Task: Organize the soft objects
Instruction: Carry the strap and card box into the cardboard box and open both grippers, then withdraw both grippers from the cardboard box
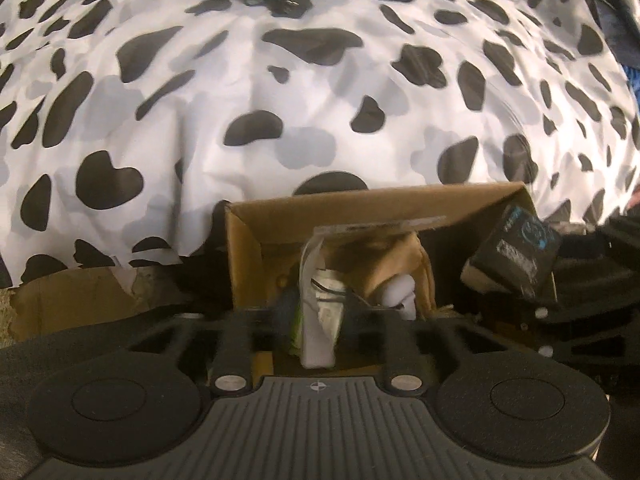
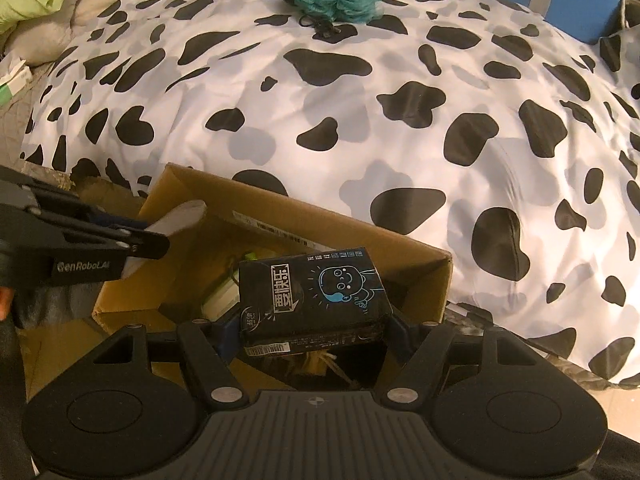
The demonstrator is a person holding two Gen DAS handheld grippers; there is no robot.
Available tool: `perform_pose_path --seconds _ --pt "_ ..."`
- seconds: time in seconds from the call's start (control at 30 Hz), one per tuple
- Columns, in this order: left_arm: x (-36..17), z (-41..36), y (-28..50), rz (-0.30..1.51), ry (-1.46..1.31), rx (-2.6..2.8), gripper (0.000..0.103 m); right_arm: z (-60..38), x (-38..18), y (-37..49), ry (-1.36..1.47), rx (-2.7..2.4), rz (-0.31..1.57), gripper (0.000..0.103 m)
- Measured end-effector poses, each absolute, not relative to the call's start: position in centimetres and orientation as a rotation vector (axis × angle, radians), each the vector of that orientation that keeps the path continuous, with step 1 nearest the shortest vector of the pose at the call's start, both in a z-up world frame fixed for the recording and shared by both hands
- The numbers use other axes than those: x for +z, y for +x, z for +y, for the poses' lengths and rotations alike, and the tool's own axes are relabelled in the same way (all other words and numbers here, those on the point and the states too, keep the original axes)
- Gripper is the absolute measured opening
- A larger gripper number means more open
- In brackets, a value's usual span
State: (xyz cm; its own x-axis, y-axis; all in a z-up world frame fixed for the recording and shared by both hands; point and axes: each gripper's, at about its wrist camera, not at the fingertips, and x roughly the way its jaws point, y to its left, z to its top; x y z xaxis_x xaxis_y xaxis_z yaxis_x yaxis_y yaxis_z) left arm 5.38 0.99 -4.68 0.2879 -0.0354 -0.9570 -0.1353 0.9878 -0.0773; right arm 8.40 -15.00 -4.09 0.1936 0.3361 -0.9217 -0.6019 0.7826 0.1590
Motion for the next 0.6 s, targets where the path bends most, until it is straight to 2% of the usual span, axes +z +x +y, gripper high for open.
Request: perform_pose_path --seconds 0.03,0.17,0.23,0.43,0.5,0.53,0.6 --pt "-4.5 1.1 5.4 1.27 -0.157 0.074 0.049 -14.9 -4.1 8.4 -0.262 0.67 1.21 0.073" --pt "-4.4 1.6 5.5 1.266 -0.184 0.079 0.052 -14.3 -4.3 8.2 -0.279 0.683 1.215 0.073" --pt "-4.4 1.9 5.5 1.265 -0.195 0.091 0.059 -14.0 -4.4 8.1 -0.286 0.691 1.217 0.073" --pt "-3.9 3.4 5.3 1.233 -0.227 0.135 0.06 -12.4 -4.3 7.2 -0.317 0.774 1.205 0.074" --pt "-3.8 3.9 5.1 1.223 -0.24 0.148 0.06 -11.6 -3.9 6.8 -0.321 0.822 1.184 0.081" --pt "-3.8 4.1 5.0 1.219 -0.244 0.154 0.06 -11.3 -3.7 6.7 -0.323 0.837 1.17 0.091" --pt "-3.7 4.5 4.9 1.215 -0.255 0.166 0.06 -10.9 -3.3 6.5 -0.334 0.848 1.14 0.096"
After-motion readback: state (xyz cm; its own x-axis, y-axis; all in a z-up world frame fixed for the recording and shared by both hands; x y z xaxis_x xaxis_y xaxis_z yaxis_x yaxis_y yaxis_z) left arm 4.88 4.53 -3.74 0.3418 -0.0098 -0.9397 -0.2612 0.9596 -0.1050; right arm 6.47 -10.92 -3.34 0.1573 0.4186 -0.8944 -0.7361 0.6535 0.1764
